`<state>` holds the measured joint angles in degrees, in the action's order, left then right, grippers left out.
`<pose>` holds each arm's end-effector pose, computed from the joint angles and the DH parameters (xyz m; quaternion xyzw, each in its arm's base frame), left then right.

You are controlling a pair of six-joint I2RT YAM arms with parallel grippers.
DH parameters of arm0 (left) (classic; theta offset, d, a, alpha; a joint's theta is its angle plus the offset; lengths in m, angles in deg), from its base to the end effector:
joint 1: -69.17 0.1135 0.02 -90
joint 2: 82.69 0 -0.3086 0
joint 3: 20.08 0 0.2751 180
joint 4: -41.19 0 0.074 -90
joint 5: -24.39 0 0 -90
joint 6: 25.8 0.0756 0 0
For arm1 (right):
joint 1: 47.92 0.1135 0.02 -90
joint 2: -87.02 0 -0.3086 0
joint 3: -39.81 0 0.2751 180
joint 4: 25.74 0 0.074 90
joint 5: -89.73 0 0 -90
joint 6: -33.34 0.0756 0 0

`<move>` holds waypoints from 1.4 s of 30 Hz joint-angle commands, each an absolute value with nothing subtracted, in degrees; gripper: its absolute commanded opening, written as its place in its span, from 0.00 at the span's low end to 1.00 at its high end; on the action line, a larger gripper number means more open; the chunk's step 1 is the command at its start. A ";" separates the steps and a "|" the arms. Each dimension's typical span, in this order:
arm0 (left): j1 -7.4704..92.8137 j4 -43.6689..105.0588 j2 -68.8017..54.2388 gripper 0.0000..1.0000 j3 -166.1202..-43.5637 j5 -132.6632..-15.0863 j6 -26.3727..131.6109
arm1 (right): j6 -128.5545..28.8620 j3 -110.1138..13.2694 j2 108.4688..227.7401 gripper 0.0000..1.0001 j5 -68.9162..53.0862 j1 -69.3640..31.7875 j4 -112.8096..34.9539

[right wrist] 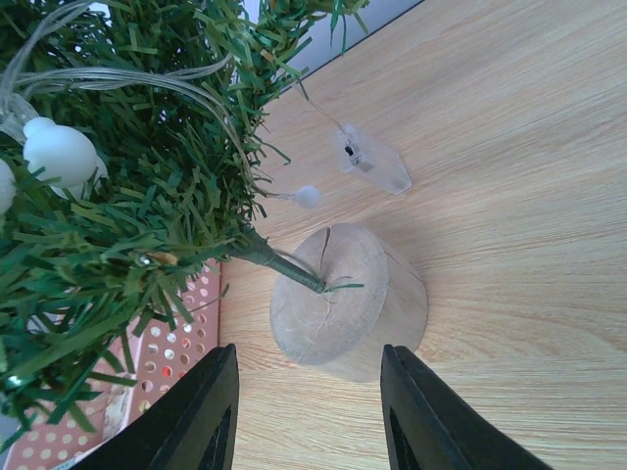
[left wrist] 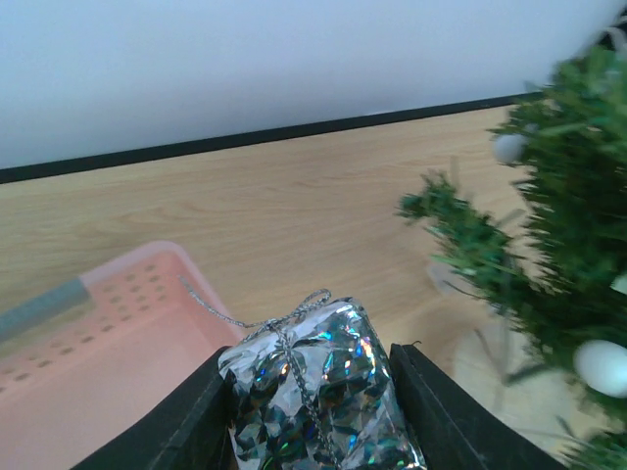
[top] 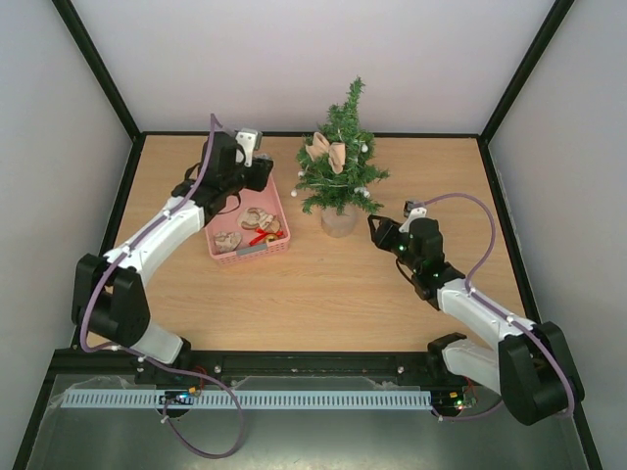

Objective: Decorate the small christmas tree
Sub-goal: Pick up the decoration item from the storage box, then place the decoration item on the Christmas tree.

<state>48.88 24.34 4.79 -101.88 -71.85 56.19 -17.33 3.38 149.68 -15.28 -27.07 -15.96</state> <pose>0.3892 -0.1526 0.3374 0.1189 0.8224 -0.1795 0.5266 0.2417 0.1130 0.2244 0.0503 0.7964 0.3881 0.4611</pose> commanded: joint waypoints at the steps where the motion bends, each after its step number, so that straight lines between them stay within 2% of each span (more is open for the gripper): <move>1: 47.99 26.19 0.41 0.41 -99.55 -79.25 53.38 | -18.64 2.85 147.48 0.40 -13.92 -27.28 -17.98; 17: 41.31 31.90 -7.31 0.42 -92.87 -88.62 49.90 | -19.47 0.49 140.73 0.45 -13.83 -27.22 -23.80; 42: 37.13 37.38 2.53 0.41 -97.18 -90.21 51.36 | -19.21 1.20 138.77 0.45 -13.77 -27.26 -24.26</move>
<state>37.31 35.51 1.28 -94.43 -89.23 50.33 -18.97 2.31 139.34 -14.45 -27.07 -24.14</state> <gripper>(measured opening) 0.414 0.450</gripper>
